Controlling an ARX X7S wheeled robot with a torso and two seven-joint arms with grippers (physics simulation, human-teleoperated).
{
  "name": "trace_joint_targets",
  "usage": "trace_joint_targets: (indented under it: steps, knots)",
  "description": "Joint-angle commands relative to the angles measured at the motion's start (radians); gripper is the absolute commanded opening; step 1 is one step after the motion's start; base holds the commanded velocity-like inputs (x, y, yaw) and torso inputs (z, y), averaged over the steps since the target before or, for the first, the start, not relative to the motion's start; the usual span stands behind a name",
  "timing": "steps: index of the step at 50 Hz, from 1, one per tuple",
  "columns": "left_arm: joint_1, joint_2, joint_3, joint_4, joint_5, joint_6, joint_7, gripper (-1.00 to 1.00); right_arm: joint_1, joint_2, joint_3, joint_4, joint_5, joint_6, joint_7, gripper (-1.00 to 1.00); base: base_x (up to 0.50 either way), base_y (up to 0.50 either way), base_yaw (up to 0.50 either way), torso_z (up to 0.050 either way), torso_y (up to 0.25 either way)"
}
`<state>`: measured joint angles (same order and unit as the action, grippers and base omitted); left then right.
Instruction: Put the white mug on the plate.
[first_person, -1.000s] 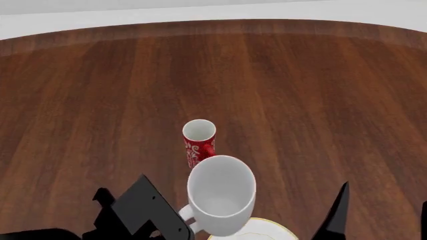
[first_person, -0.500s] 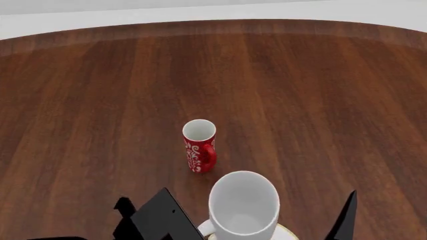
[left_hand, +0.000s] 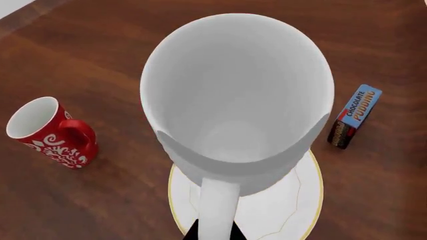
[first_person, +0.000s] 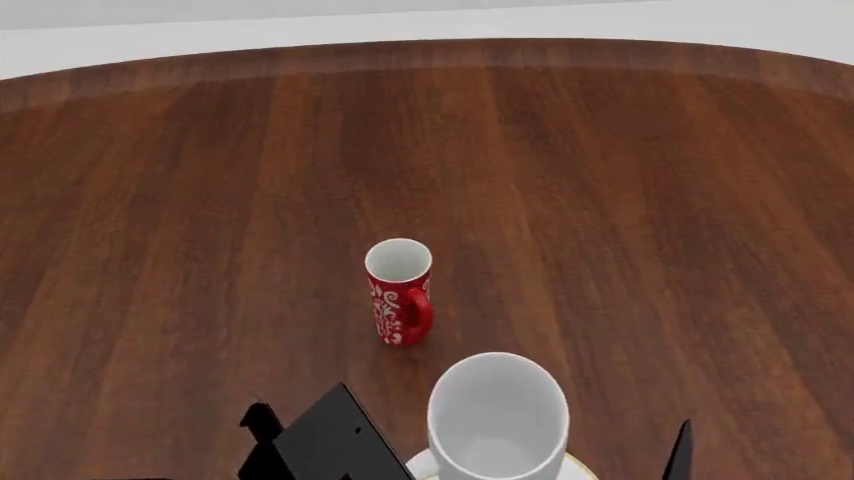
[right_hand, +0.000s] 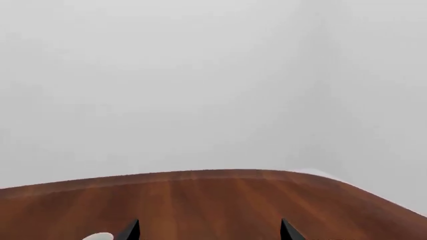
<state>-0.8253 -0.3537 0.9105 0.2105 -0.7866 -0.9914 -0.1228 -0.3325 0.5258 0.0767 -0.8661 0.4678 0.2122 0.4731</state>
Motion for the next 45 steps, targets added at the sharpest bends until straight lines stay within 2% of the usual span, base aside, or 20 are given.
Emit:
trace_joint_targets:
  steps: [1,4,8,13,19,23,28,33,45]
  knots:
    - [0.001,-0.001,-0.005,0.004,-0.002,0.004,-0.011,-1.00,-0.087,0.087,0.036,-0.137,0.034,0.110,0.035,1.00,0.00,0.00,0.00,0.000,0.000]
    - [0.003,-0.002,-0.003,0.003,0.001,0.010,-0.011,-1.00,-0.125,0.113,0.073,-0.174,0.104,0.112,0.043,1.00,0.00,0.00,0.00,0.000,0.000]
    - [0.004,-0.003,-0.006,0.007,-0.003,0.010,-0.013,-1.00,-0.178,0.242,0.031,-0.180,0.133,0.043,0.153,1.00,0.00,0.00,0.00,0.000,0.000]
    - [0.003,-0.007,-0.010,0.014,-0.009,0.007,-0.015,-1.00,-0.254,0.528,-0.091,-0.180,0.179,-0.167,0.392,1.00,0.00,0.00,0.00,0.000,0.000]
    - [0.010,-0.011,-0.010,0.023,-0.011,0.009,-0.021,-1.00,-0.234,0.902,-0.365,-0.181,0.128,-0.428,0.700,1.00,0.00,0.00,0.00,0.000,0.002]
    - [0.007,-0.011,-0.013,0.035,-0.019,-0.002,-0.030,-1.00,-0.240,1.039,-0.463,-0.181,0.086,-0.554,0.800,1.00,0.00,0.00,0.00,0.000,0.000]
    - [0.005,-0.010,-0.014,0.047,-0.025,-0.011,-0.039,-1.00,-0.266,1.045,-0.500,-0.181,0.078,-0.629,0.778,1.00,0.00,0.00,0.00,0.000,0.000]
    - [0.009,-0.008,-0.009,0.048,-0.022,-0.008,-0.043,-1.00,-0.272,1.045,-0.515,-0.181,0.091,-0.575,0.768,1.00,0.00,0.00,0.00,0.000,0.000]
    - [0.000,-0.006,-0.013,0.060,-0.034,-0.021,-0.053,-1.00,-0.311,1.045,-0.582,-0.181,0.047,-0.584,0.782,1.00,0.00,0.00,0.00,0.000,0.000]
